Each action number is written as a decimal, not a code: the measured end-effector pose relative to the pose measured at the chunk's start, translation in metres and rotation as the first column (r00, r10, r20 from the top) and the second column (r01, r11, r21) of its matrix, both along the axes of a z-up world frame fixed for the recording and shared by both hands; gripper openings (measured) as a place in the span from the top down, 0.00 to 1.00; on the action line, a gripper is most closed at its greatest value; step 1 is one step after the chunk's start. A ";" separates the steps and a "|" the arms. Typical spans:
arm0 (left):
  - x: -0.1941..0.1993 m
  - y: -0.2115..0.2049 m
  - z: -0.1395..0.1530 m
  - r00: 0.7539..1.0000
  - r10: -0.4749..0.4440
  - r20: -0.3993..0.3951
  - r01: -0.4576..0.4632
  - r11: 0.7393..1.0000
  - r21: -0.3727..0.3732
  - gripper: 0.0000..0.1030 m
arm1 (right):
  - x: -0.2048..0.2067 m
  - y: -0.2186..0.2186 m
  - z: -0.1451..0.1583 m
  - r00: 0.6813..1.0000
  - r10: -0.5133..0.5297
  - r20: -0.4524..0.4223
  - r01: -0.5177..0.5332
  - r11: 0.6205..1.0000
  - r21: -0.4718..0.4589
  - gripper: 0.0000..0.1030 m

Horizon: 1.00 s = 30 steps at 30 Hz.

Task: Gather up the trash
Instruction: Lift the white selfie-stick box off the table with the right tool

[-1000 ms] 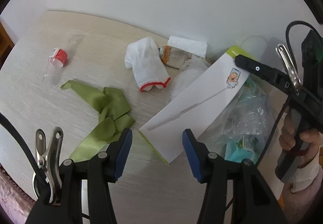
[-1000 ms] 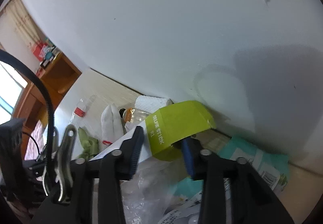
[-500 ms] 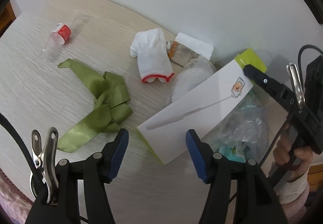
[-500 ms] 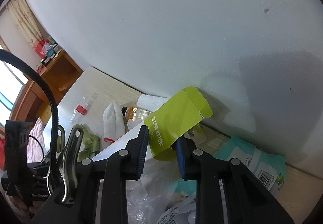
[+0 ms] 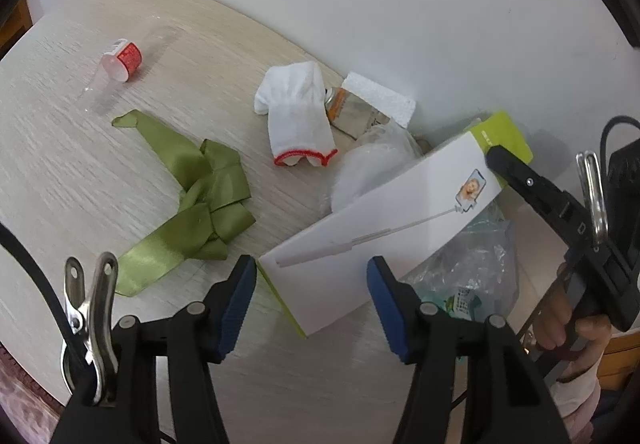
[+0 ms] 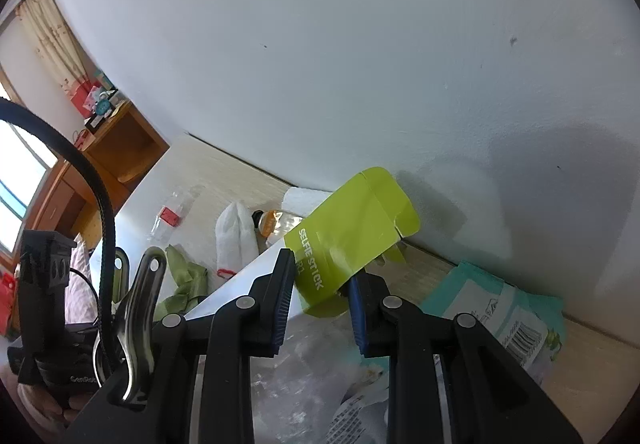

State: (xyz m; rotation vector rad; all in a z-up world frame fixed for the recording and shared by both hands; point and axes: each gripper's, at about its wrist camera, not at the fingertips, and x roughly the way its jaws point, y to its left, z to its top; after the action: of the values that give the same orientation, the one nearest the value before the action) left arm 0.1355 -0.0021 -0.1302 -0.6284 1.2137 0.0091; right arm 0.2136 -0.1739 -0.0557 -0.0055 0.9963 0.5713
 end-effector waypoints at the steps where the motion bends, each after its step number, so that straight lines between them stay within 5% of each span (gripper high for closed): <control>1: -0.002 0.001 0.003 1.000 -0.002 0.007 0.002 1.000 0.001 0.42 | -0.002 0.000 0.003 1.000 0.000 0.004 0.000 1.000 0.006 0.74; 9: -0.026 0.008 0.026 0.998 -0.011 0.060 0.008 0.999 0.045 0.42 | -0.025 0.004 0.025 0.999 0.009 0.049 -0.011 0.999 0.036 0.74; 30: -0.098 0.065 0.048 0.987 0.107 0.119 -0.111 0.994 0.026 0.44 | -0.079 0.058 0.049 0.991 0.085 0.106 -0.092 0.993 0.069 0.74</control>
State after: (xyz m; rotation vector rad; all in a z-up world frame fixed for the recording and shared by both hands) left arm 0.0373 0.0627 -0.0823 -0.6571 1.0628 0.0823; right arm 0.1344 -0.1156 -0.0072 -0.0138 0.8776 0.6821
